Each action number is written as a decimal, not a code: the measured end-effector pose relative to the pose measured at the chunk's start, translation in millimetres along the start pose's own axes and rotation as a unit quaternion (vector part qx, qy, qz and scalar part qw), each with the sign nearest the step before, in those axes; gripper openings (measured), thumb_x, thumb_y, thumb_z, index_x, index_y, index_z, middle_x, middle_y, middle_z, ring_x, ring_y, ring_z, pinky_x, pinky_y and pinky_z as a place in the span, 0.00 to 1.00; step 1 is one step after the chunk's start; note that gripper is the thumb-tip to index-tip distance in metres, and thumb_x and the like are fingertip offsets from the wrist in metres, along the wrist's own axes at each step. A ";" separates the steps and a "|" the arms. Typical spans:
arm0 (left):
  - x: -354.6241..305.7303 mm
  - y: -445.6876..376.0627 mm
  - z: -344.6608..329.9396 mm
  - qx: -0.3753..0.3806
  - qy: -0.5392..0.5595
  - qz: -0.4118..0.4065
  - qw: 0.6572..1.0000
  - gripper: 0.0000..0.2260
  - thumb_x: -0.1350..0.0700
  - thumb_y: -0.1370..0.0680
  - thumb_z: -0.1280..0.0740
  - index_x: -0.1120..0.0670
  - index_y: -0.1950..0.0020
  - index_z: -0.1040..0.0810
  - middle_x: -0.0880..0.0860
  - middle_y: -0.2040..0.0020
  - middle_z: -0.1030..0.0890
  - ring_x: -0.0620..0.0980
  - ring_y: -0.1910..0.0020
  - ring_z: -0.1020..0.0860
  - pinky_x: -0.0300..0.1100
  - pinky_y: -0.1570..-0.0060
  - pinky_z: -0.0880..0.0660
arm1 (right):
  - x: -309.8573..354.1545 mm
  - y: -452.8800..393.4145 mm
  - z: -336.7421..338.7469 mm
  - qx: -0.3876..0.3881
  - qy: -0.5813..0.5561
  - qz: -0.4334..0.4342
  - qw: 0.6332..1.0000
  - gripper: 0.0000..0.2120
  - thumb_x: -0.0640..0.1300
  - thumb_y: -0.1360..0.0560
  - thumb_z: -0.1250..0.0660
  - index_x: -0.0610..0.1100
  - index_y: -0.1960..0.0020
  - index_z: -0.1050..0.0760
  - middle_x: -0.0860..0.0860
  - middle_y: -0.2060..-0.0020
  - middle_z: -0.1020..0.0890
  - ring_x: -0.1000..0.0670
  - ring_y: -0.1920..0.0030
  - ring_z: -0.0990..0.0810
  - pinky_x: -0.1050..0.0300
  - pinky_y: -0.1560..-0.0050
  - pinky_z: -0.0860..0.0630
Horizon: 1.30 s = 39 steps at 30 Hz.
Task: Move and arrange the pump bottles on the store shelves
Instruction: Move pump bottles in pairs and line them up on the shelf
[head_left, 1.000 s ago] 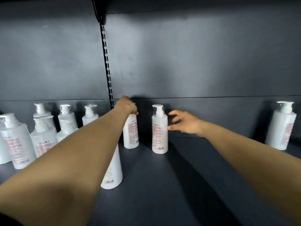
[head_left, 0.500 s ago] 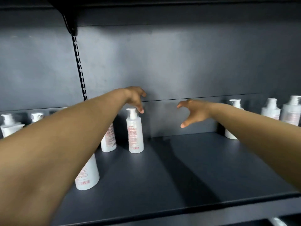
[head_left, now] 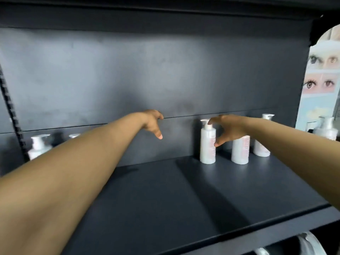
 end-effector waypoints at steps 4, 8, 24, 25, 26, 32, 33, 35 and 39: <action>-54.4 -36.9 -19.3 0.010 0.036 0.012 0.999 0.40 0.52 0.29 0.26 0.54 0.23 0.44 0.52 0.24 0.41 0.53 0.26 0.39 0.42 0.30 0.39 | -71.7 -10.5 13.0 -0.015 -0.006 0.007 1.000 0.40 0.53 0.33 0.24 0.49 0.26 0.39 0.48 0.33 0.28 0.45 0.34 0.29 0.55 0.38 0.31; -98.4 -65.4 -37.3 -0.003 0.072 0.028 0.997 0.42 0.52 0.30 0.25 0.55 0.23 0.47 0.53 0.23 0.41 0.53 0.26 0.38 0.41 0.31 0.39 | -122.9 -24.5 13.6 -0.020 -0.034 0.033 0.999 0.41 0.54 0.34 0.24 0.50 0.27 0.40 0.46 0.32 0.29 0.44 0.34 0.29 0.51 0.34 0.32; -116.1 -121.3 -105.9 -0.019 0.209 0.120 0.970 0.28 0.54 0.33 0.23 0.55 0.36 0.27 0.50 0.39 0.22 0.52 0.41 0.23 0.43 0.38 0.28 | -169.6 -76.9 -54.4 0.004 -0.241 0.119 0.963 0.42 0.42 0.35 0.22 0.50 0.29 0.42 0.48 0.41 0.24 0.49 0.44 0.25 0.59 0.46 0.29; -116.0 -121.9 -105.8 -0.026 0.220 0.124 0.967 0.27 0.53 0.33 0.24 0.55 0.36 0.27 0.49 0.41 0.22 0.51 0.41 0.24 0.41 0.40 0.29 | -169.8 -77.6 -55.6 0.007 -0.266 0.122 0.956 0.41 0.40 0.35 0.22 0.49 0.30 0.41 0.47 0.44 0.24 0.48 0.45 0.24 0.57 0.47 0.26; -116.1 -122.5 -105.8 -0.032 0.235 0.128 0.963 0.25 0.53 0.32 0.24 0.55 0.37 0.26 0.49 0.43 0.22 0.51 0.42 0.24 0.40 0.42 0.29 | -170.0 -77.7 -56.4 0.010 -0.286 0.125 0.950 0.40 0.38 0.35 0.23 0.49 0.31 0.40 0.47 0.46 0.23 0.48 0.47 0.23 0.54 0.50 0.24; -118.5 -122.0 -107.7 -0.067 0.313 0.143 0.936 0.24 0.58 0.32 0.24 0.56 0.38 0.26 0.53 0.40 0.22 0.53 0.42 0.23 0.39 0.48 0.28 | -168.5 -76.5 -55.6 0.010 -0.313 0.129 0.941 0.33 0.34 0.36 0.23 0.47 0.37 0.36 0.53 0.58 0.26 0.54 0.59 0.26 0.54 0.59 0.23; -118.6 -121.7 -107.1 -0.073 0.320 0.146 0.933 0.24 0.58 0.31 0.24 0.56 0.37 0.27 0.53 0.40 0.22 0.52 0.43 0.23 0.39 0.51 0.28 | -168.0 -76.6 -55.5 0.012 -0.317 0.127 0.940 0.33 0.34 0.36 0.23 0.46 0.38 0.36 0.53 0.58 0.26 0.53 0.59 0.26 0.53 0.58 0.22; -118.6 -122.2 -106.8 -0.078 0.334 0.151 0.927 0.25 0.57 0.31 0.24 0.55 0.37 0.27 0.53 0.41 0.23 0.52 0.46 0.23 0.40 0.57 0.27 | -167.3 -77.0 -57.0 0.025 -0.334 0.121 0.934 0.31 0.33 0.35 0.24 0.45 0.39 0.36 0.52 0.58 0.27 0.52 0.60 0.26 0.49 0.57 0.21; -113.4 -123.8 -107.7 -0.093 0.341 0.159 0.922 0.26 0.56 0.33 0.23 0.54 0.37 0.26 0.52 0.39 0.22 0.52 0.42 0.23 0.41 0.44 0.27 | -166.2 -76.5 -58.7 0.032 -0.345 0.120 0.930 0.31 0.33 0.34 0.24 0.45 0.38 0.36 0.51 0.57 0.27 0.51 0.59 0.26 0.47 0.57 0.21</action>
Point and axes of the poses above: each hand's wrist, its own y-axis away from the middle knuckle, its own z-axis out of the back of the hand, x = y × z, the point moved 10 cm from there along -y, towards the middle knuckle
